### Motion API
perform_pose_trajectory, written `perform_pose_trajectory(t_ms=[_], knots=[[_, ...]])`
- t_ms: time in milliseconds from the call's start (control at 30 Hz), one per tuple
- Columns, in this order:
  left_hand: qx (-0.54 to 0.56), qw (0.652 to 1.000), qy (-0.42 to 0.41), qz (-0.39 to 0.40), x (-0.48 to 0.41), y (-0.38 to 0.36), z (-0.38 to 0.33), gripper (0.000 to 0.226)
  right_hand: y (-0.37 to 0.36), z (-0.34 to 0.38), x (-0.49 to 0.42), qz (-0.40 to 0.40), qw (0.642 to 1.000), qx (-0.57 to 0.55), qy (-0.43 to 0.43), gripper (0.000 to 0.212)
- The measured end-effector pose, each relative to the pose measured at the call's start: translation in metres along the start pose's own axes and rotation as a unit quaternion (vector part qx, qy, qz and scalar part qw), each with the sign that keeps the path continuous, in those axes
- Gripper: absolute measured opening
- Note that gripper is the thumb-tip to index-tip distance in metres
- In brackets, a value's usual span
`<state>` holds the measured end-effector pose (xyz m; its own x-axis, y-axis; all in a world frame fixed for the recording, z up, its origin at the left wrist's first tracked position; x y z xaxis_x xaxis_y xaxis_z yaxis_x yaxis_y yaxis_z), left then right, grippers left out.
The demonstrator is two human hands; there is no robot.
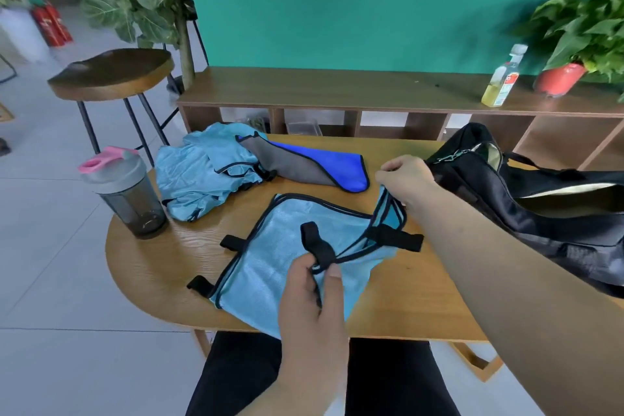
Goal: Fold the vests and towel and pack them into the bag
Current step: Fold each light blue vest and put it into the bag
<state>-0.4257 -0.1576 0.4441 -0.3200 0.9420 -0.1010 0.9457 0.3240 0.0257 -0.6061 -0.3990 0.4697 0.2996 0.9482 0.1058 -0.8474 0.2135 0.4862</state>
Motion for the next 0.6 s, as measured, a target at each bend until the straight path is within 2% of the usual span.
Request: perform_pose_trajectory(t_ms=[267, 367, 467, 533, 600], knots=[[0.055, 0.977, 0.133, -0.157, -0.033, 0.064, 0.033, 0.01, -0.11, 0.048, 0.003, 0.067, 0.997, 0.029, 0.032, 0.016], [0.081, 0.952, 0.201, -0.217, -0.048, 0.092, 0.06, 0.023, -0.154, 0.049, 0.009, 0.115, 0.993, 0.002, 0.02, 0.027], [0.085, 0.927, 0.28, -0.236, -0.061, 0.116, 0.089, 0.045, -0.18, 0.028, 0.008, 0.148, 0.989, -0.029, 0.002, 0.034], [0.093, 0.917, 0.308, -0.235, -0.068, 0.127, 0.102, 0.042, -0.181, 0.017, 0.015, 0.142, 0.989, -0.009, 0.049, 0.029], [0.073, 0.921, 0.315, -0.219, -0.071, 0.129, 0.104, 0.039, -0.17, 0.006, 0.024, 0.134, 0.978, 0.072, 0.14, 0.03]])
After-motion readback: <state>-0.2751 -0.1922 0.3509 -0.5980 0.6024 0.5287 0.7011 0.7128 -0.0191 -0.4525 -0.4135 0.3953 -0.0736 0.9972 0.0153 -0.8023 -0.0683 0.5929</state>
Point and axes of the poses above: each hand's wrist, its own x-axis away from the middle knuckle, its own y-axis out of the back of the hand, z = x × y, the point moved 2 cm from there along -x, towards the middle knuckle, and after that the axes turned 5 degrees about -x, right-handed, at the moved point
